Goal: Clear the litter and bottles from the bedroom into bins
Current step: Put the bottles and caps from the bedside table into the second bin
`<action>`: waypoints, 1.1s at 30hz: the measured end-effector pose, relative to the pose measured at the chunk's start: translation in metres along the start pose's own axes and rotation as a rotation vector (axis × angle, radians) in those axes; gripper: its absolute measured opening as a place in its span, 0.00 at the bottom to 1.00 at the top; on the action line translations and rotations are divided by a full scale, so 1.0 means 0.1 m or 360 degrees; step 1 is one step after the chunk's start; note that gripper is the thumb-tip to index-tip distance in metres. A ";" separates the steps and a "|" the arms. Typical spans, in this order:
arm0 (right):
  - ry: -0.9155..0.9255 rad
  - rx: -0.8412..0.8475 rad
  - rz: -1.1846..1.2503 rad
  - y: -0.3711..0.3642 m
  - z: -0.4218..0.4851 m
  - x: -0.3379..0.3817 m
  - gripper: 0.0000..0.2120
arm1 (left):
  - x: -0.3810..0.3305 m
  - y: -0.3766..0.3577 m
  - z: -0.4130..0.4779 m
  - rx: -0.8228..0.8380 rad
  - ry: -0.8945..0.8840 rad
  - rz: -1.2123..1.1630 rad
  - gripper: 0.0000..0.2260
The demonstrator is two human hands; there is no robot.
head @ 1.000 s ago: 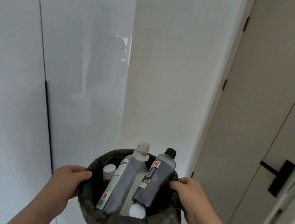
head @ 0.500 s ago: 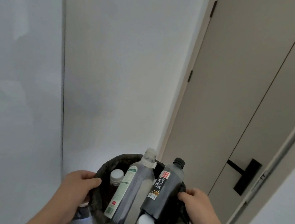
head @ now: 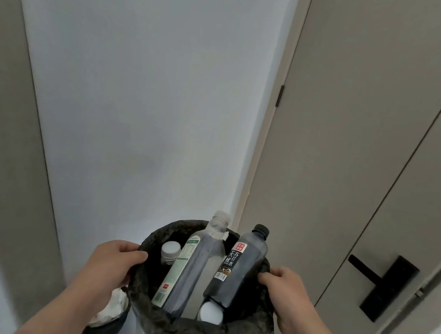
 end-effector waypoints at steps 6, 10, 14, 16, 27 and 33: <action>-0.0021 0.0128 0.0001 0.04 1.11 0.12 0.08 | -0.07 -0.51 0.73 -0.0134 0.0069 -0.0017 0.03; 0.0020 0.0193 -0.0044 -0.01 1.69 0.29 0.04 | -0.17 -0.75 1.11 -0.0225 0.0013 0.0027 0.04; 0.0019 0.0201 -0.0082 -0.16 2.22 0.42 0.05 | -0.28 -0.86 1.49 -0.0268 -0.0008 0.0036 0.04; -0.0016 0.0228 -0.0082 -0.28 2.49 0.47 0.13 | -0.31 -0.89 1.69 -0.0282 0.0001 0.0054 0.04; -0.0157 0.0317 -0.0251 -1.09 3.72 0.48 0.04 | -0.12 -0.73 3.08 -0.0325 0.0179 0.0042 0.04; -0.0238 0.0398 -0.0480 -1.52 4.30 0.23 0.05 | 0.20 -0.68 3.74 -0.0339 0.0286 0.0086 0.05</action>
Point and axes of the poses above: each hand's wrist, its own z-axis towards the middle knuckle, its own y-axis out of the back of the hand, x = y × z, the point moved 3 cm from there along z, towards the middle knuckle, and after that the axes turned 1 degree about z, right-handed, at the moved point
